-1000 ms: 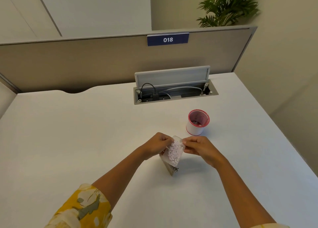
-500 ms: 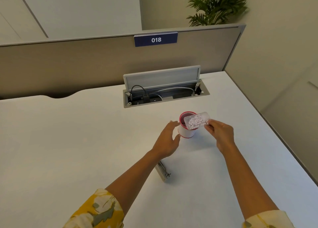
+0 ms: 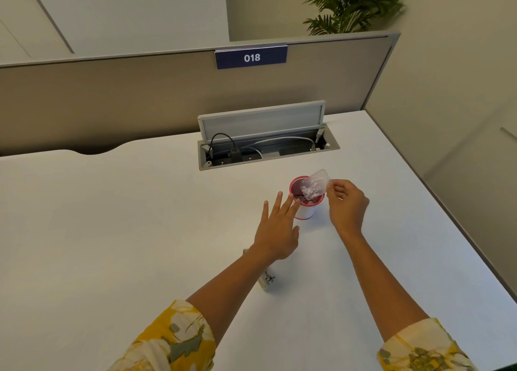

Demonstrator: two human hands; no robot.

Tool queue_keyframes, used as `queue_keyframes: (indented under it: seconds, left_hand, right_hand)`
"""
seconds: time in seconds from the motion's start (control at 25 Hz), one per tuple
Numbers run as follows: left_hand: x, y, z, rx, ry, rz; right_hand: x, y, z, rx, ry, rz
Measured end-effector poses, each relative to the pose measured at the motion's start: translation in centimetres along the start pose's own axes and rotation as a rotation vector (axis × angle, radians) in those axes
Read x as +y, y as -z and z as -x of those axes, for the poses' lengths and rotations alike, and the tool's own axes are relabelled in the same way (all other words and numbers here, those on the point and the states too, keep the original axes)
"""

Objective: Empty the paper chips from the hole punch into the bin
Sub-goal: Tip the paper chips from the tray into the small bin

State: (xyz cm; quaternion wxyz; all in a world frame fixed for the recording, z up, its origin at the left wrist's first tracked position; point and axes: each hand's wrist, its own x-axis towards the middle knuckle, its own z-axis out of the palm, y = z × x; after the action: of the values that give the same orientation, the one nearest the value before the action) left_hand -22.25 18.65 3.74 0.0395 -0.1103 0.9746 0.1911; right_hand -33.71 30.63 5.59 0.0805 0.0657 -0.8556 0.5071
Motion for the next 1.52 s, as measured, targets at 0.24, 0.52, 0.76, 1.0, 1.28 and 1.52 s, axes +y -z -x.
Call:
queue_keyframes:
  seconds: [0.24, 0.52, 0.76, 1.0, 1.28, 1.52]
  left_hand:
    - [0.1, -0.1, 0.3, 0.009, 0.014, -0.123]
    - [0.0, 0.3, 0.3, -0.005, -0.007, -0.155]
    - [-0.2, 0.4, 0.1, -0.013, -0.022, -0.171]
    - [-0.2, 0.4, 0.2, -0.027, -0.023, -0.177]
    - [-0.1, 0.3, 0.5, -0.037, -0.020, -0.189]
    - [-0.1, 0.5, 0.6, -0.049, -0.028, -0.121]
  right_hand:
    - [0.2, 0.0, 0.6, -0.086, 0.163, 0.028]
    - [1.1, 0.0, 1.6, -0.170, 0.261, 0.067]
    - [1.6, 0.4, 2.6, -0.145, 0.273, 0.135]
    - [1.7, 0.5, 3.1, -0.099, 0.322, 0.135]
    - [1.2, 0.0, 3.3, -0.114, 0.277, 0.094]
    - [0.5, 0.2, 2.7, 0.001, 0.162, 0.019]
